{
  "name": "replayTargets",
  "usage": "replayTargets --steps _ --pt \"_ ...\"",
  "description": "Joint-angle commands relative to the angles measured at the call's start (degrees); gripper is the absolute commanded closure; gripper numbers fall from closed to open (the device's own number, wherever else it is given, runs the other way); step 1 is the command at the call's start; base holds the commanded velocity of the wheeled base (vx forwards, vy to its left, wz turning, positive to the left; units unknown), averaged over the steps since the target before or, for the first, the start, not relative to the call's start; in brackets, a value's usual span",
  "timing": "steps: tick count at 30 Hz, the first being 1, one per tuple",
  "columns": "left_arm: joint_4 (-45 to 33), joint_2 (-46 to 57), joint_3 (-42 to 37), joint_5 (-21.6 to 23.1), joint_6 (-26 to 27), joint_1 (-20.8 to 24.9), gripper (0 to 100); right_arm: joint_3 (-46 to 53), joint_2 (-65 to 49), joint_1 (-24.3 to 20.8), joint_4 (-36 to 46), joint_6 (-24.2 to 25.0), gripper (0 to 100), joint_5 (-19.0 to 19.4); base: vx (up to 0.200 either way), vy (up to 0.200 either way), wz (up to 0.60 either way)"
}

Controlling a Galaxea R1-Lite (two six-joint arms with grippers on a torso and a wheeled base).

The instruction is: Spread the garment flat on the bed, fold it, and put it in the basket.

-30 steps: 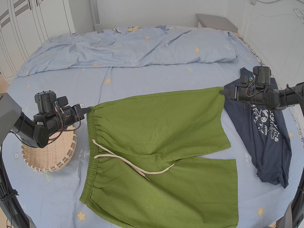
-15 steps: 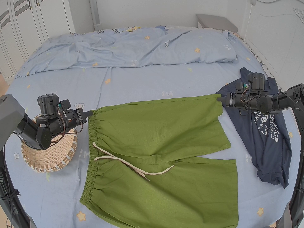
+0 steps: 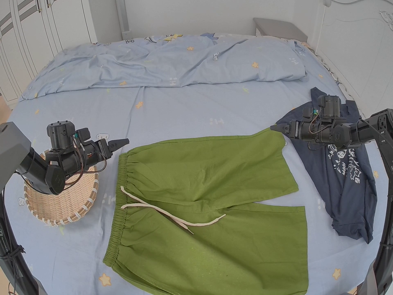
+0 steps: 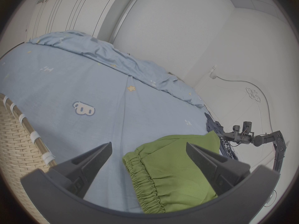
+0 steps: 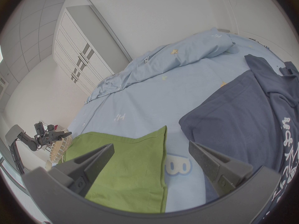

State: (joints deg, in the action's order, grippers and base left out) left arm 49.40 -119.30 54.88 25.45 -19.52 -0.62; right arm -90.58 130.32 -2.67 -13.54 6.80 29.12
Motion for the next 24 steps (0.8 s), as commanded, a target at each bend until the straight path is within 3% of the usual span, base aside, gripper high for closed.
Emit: replayTargets --steps 1,5,10,19,24 --pt "0.44 4.34 -2.15 0.12 -0.17 1.24 0 2.6 -4.55 0.74 0.01 0.14 0 0.23 0.0 0.0 0.0" --pt "0.53 8.38 -4.87 0.03 -0.26 4.66 0 8.4 -10.35 1.53 -0.08 0.23 0 0.32 0.0 0.0 0.0" --pt "0.0 16.9 -12.78 0.12 -0.87 8.88 0 24.75 -24.94 2.41 -0.26 0.32 0 1.37 0.0 0.0 0.0" --pt "-0.35 32.11 -34.05 1.26 -10.28 6.86 0 55.77 -46.38 2.14 -1.13 2.34 0 1.73 0.0 0.0 0.0" --pt "0.17 38.26 -46.97 6.45 -11.6 5.37 0 68.43 -53.41 1.88 -3.51 3.74 0 1.73 0.0 0.0 0.0"
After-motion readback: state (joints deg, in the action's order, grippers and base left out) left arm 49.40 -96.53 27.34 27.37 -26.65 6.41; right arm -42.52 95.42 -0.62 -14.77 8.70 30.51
